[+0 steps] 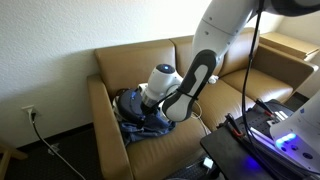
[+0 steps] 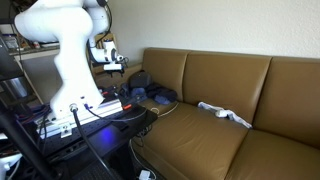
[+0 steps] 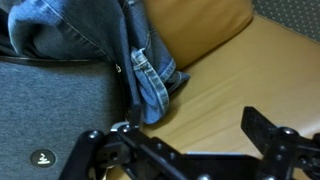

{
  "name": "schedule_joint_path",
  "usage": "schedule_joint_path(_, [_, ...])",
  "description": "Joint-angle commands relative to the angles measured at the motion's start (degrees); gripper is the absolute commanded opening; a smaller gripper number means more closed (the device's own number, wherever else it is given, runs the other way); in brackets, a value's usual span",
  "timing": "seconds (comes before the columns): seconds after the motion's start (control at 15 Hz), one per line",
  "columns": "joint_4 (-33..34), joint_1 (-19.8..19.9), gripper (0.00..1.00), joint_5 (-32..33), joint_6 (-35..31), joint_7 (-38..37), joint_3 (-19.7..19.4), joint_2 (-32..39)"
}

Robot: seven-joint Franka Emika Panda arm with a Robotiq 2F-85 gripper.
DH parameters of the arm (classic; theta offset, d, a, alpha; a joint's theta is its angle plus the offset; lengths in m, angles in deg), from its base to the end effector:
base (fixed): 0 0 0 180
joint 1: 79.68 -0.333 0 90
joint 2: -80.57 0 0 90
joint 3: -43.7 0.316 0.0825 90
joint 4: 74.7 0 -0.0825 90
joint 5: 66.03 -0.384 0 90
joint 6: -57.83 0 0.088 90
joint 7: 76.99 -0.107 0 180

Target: Straighten out the pair of trousers

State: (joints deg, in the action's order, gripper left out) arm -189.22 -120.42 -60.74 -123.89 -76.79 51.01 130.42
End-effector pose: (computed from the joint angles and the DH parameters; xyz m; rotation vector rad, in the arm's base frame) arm 0.3914 0.4487 0.0547 -2.6452 -1.2368 -0.3742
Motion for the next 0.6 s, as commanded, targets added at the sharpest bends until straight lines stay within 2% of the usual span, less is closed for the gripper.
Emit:
schedule_joint_path(0.0, [5.1, -4.1, 1.0, -0.7, -0.9, -1.7, -4.1, 5.8])
schedule_joint_path(0.07, [5.8, -5.4, 1.0, -1.2, -0.8, -2.7, -5.1, 6.0])
schedule_joint_path(0.13, [4.8, -3.0, 1.0, -2.4, -1.8, -3.8, -2.5, 4.7])
schedule_joint_path(0.4, [5.5, -3.4, 1.0, -1.8, -1.0, -3.4, -2.8, 5.2])
schedule_joint_path(0.53, [8.1, -5.1, 1.0, -2.6, -2.7, -4.5, -5.2, 9.1])
